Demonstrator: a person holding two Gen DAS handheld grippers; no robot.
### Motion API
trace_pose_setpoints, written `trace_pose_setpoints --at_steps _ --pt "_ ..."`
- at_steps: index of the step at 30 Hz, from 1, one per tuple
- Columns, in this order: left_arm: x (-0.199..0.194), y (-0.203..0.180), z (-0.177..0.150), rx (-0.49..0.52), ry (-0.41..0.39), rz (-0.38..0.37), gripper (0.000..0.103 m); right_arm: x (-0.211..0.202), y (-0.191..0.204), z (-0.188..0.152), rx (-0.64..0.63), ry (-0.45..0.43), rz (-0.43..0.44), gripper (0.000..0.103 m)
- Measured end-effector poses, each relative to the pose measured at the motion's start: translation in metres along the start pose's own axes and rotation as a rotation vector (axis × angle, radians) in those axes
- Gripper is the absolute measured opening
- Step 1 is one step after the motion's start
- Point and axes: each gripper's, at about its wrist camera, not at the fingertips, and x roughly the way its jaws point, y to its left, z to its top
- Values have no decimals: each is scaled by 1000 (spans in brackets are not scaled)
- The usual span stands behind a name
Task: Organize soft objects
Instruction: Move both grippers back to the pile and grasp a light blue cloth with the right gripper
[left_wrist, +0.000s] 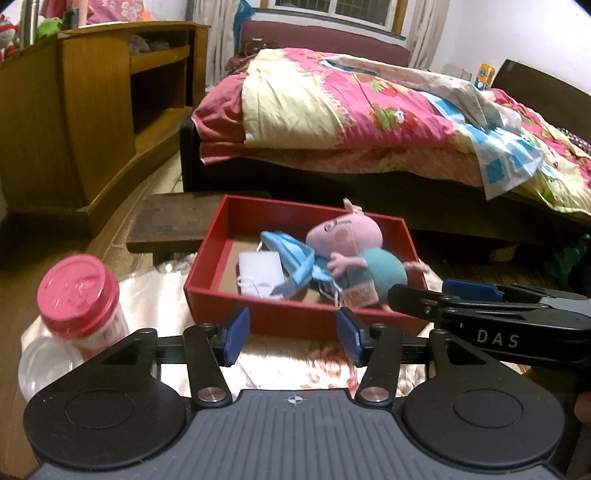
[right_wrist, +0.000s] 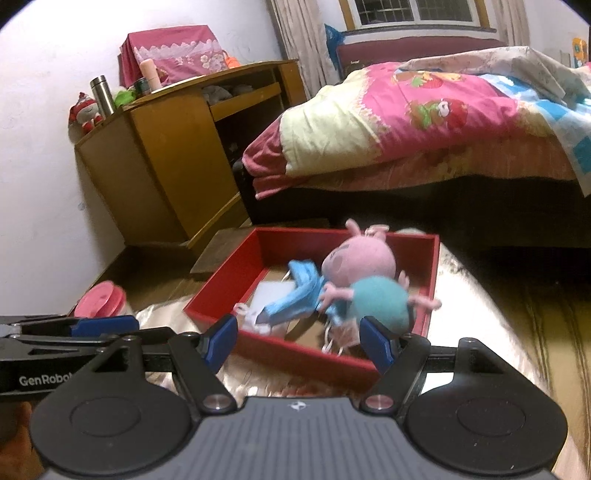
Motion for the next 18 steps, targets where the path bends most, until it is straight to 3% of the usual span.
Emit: trace_pose_setpoints --at_steps 18 --pt "-54 10 -45 25 -21 -3 59 -43 32 -57 41 53 47 47"
